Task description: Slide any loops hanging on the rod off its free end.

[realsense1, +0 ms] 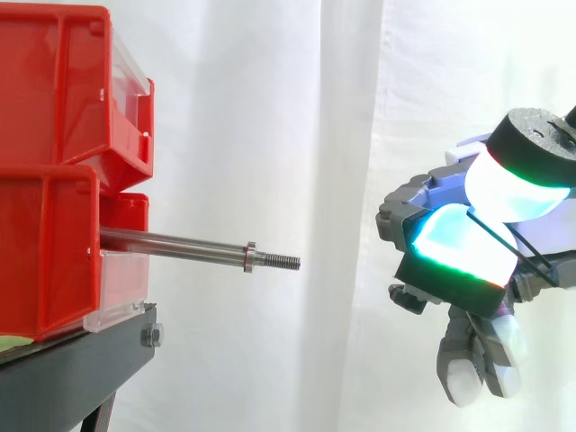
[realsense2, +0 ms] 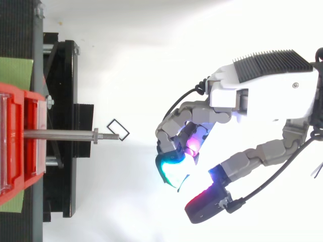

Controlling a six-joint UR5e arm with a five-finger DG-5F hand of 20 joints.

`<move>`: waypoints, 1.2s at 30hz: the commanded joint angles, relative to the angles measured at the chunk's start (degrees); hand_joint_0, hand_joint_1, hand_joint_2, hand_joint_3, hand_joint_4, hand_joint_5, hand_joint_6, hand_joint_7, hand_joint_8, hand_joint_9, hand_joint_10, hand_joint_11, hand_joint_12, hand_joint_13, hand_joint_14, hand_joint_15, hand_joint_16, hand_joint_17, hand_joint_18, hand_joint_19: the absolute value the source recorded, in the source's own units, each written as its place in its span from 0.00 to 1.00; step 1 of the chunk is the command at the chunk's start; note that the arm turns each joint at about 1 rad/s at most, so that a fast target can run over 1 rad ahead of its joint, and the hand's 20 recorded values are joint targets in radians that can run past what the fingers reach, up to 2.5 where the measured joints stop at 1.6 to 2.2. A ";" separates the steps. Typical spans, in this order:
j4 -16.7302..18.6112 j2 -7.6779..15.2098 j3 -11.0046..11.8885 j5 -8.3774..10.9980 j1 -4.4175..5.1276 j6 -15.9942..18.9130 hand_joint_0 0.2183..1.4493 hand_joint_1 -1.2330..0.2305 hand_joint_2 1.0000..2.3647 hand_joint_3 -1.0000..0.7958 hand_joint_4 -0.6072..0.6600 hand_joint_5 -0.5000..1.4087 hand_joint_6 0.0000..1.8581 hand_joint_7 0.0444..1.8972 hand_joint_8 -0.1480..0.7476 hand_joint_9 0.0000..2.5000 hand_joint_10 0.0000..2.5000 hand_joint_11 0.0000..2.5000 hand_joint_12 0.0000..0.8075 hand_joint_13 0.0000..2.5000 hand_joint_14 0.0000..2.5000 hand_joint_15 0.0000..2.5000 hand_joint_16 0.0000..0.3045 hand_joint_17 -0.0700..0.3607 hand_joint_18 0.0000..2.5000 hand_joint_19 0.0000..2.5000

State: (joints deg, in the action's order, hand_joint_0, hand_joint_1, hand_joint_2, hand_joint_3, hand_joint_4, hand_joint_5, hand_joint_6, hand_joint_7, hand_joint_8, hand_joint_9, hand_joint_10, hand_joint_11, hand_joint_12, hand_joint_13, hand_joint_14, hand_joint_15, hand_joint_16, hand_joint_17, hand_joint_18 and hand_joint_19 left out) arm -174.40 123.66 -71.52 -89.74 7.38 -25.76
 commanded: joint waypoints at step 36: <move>0.11 0.00 -0.02 -0.09 -0.26 -0.08 0.30 0.32 0.02 0.53 0.37 0.18 0.49 0.64 0.50 0.42 0.00 0.14 0.40 0.36 0.00 0.06 0.16 0.42 0.38 0.14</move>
State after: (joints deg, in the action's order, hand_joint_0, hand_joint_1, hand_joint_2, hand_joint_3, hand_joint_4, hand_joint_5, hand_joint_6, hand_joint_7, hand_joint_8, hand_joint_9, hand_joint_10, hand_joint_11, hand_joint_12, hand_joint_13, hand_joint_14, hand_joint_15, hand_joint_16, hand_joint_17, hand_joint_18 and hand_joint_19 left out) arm -174.30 123.66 -71.53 -89.81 7.28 -25.84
